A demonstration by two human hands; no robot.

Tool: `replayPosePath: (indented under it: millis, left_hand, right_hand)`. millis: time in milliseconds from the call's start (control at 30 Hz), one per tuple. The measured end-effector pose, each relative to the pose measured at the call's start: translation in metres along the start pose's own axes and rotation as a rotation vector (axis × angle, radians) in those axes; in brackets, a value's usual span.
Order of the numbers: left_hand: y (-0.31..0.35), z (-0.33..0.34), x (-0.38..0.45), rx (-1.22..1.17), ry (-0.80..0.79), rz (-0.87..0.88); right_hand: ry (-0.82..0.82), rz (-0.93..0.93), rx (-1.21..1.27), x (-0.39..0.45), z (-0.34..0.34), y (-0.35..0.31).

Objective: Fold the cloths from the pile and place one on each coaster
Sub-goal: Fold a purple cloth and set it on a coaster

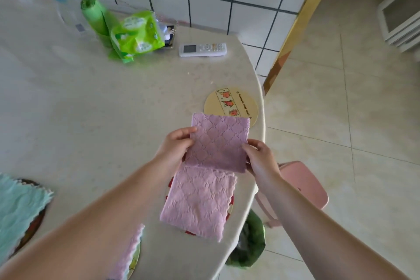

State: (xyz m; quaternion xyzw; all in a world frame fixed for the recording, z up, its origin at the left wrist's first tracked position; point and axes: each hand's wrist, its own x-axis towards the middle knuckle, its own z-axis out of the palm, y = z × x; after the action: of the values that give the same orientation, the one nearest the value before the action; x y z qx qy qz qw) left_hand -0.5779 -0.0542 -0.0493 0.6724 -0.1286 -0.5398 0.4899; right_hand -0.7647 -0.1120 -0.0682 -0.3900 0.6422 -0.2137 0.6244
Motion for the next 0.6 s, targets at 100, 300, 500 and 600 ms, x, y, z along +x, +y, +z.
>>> replayPosePath:
  millis: [100,300,500,600]
  left_hand:
    - [0.013,0.019,0.026,0.067,-0.003,0.002]
    - [0.029,0.035,0.084,0.168,-0.005,0.02]
    - [0.051,0.047,0.102,0.294,-0.086,0.105]
    - [0.048,0.05,0.106,0.315,-0.101,0.109]
  right_hand:
    - [0.028,-0.02,0.037,0.025,-0.007,-0.014]
    - [0.102,-0.062,0.101,0.074,-0.005,-0.041]
    - [0.113,-0.075,0.083,0.099,-0.009,-0.046]
    - [0.136,-0.091,0.031,0.106,-0.012,-0.042]
